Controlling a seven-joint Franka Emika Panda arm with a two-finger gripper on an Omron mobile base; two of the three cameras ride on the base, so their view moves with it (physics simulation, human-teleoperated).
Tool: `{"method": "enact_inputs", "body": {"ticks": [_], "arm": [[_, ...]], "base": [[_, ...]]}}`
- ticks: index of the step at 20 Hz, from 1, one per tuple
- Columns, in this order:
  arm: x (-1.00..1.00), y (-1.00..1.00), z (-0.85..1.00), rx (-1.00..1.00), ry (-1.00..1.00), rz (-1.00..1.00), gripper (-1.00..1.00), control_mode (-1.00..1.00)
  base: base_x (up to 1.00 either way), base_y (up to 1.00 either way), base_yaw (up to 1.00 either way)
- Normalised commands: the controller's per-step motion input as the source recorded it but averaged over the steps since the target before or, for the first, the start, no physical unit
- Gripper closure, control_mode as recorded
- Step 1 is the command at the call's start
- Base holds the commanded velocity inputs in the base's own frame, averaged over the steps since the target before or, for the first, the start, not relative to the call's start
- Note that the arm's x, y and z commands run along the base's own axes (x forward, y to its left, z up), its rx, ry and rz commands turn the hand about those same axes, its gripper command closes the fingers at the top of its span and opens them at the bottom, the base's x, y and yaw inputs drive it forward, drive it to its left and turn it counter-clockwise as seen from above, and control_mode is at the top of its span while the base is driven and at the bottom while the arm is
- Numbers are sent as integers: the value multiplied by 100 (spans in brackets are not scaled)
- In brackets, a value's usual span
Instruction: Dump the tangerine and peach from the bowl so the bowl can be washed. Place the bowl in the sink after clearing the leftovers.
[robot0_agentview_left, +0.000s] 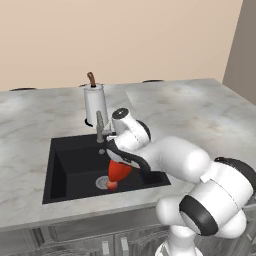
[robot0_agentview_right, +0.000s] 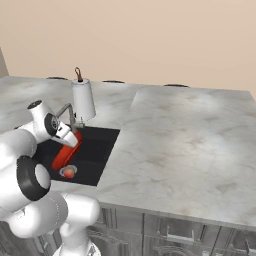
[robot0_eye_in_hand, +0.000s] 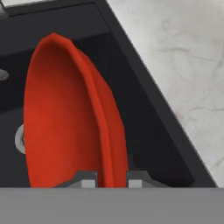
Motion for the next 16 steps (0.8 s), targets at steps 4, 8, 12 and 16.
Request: {"method": "enact_inputs", "body": {"ticks": [4, 8, 12, 16], "arm": [[-1, -1, 0, 34, 1, 14, 100, -100], [0, 0, 0, 32, 2, 17, 100, -100], [0, 13, -5, 27, 1, 14, 100, -100], [-1, 52, -21, 17, 0, 8, 100, -100]], "base": [[0, 0, 0], [0, 0, 0], [0, 0, 0], [0, 0, 0]]}}
